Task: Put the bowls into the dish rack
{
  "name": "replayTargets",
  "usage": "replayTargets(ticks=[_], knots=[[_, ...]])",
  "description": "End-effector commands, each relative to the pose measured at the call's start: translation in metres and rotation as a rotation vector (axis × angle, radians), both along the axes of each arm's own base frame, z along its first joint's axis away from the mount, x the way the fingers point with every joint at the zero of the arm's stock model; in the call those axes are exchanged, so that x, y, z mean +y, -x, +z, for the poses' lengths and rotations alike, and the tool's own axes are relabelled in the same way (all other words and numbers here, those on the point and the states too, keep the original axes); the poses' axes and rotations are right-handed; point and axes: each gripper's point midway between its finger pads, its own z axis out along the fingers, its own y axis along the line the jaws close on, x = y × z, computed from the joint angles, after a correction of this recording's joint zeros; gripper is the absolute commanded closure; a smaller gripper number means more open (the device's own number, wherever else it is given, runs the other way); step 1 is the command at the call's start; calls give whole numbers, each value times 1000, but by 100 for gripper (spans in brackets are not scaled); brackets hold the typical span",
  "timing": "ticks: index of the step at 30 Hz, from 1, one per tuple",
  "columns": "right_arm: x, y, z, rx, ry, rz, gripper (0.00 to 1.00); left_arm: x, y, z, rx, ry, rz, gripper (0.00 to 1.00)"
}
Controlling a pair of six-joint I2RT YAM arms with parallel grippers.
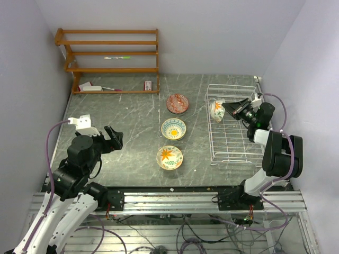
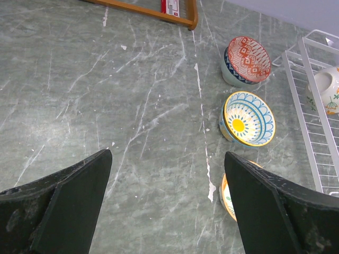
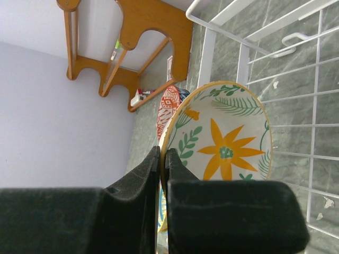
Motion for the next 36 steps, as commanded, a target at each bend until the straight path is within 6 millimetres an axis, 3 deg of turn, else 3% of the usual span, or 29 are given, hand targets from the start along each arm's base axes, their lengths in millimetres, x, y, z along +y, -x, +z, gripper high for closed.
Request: replayTargets(ticks=[1,8,18,24,29,36], knots=[[-9,-2,-17,49,1,-30,100,-1,0,15,-36,12,-7,2],[-25,2,-34,114,20,-96,98,-1,-1,15,-32,9,-10,2],[-42,7,-40,164,64,-164,70,0,0,16,-39,13,-8,2],[-45,7,-41,172,77,-180,68,-1,1,16,-40,13,-10,2],[-55,7,-44,202,143,-218,59,-1,1,16,-41,14,-11,2],[-63,9,-46,228,194,-251,58,-1,1,17,-42,16,-11,2]])
